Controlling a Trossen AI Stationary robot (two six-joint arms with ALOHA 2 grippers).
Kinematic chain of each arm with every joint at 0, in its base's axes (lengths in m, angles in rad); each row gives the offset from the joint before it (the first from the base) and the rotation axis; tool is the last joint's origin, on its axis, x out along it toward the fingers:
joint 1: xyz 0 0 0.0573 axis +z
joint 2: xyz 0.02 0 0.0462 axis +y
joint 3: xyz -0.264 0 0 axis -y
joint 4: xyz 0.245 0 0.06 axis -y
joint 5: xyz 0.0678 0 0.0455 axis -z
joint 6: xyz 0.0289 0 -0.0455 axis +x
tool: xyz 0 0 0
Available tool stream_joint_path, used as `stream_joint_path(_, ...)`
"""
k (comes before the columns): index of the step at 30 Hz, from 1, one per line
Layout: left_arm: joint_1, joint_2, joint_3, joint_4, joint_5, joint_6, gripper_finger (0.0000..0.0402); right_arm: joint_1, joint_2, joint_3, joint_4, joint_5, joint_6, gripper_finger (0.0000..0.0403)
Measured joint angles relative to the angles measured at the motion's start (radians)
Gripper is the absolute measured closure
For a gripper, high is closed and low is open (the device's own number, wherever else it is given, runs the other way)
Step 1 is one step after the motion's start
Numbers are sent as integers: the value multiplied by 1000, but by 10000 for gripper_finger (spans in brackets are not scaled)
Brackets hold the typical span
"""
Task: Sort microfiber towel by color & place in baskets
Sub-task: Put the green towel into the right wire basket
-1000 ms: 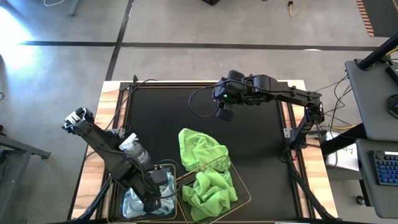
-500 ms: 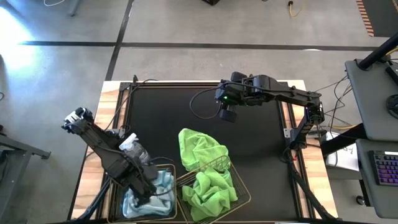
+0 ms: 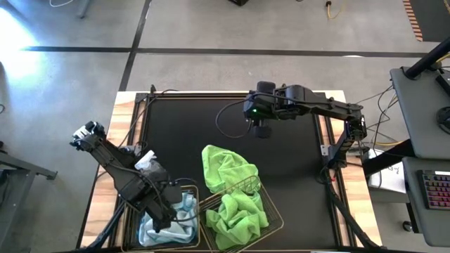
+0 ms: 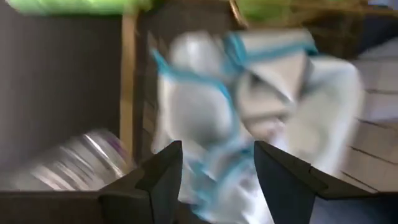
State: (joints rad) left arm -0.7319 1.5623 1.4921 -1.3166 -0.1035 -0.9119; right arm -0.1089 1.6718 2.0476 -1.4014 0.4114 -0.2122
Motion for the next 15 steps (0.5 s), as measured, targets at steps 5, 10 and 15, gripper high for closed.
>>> stream_joint_path(5,0,-6,0,-4,-252,212,219,0,0,-23,0,-1,-90,188)
stream_joint_path(10,-4,-33,0,-10,-455,357,219,-1,0,-67,0,-95,-102,188)
stream_joint_path(15,2,-70,-16,-17,-547,415,219,-1,0,-114,3,-126,-117,188)
